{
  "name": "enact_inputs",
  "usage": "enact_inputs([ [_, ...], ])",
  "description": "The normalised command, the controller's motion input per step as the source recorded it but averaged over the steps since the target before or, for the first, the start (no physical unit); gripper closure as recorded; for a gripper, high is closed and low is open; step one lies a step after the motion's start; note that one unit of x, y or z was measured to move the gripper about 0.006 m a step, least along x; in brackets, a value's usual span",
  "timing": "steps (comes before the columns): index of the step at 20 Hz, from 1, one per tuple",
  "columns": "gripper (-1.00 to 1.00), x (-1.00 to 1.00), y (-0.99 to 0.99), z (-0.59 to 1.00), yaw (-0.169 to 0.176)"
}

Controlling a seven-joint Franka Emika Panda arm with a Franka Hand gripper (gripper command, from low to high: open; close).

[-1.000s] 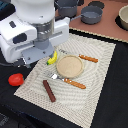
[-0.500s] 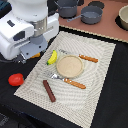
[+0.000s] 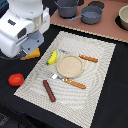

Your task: Interact with the objects in diverse but meaningful ways.

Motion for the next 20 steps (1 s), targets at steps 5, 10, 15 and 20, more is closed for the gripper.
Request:
enact_inputs([
  [5, -1.00, -0.65, 0.18, -0.23, 0.091],
  [10, -1.00, -0.71, 0.14, -0.32, 0.082],
  [15, -1.00, -0.52, 0.14, -0.32, 0.082],
  [20, -1.00, -0.30, 0.09, -0.23, 0.059],
])
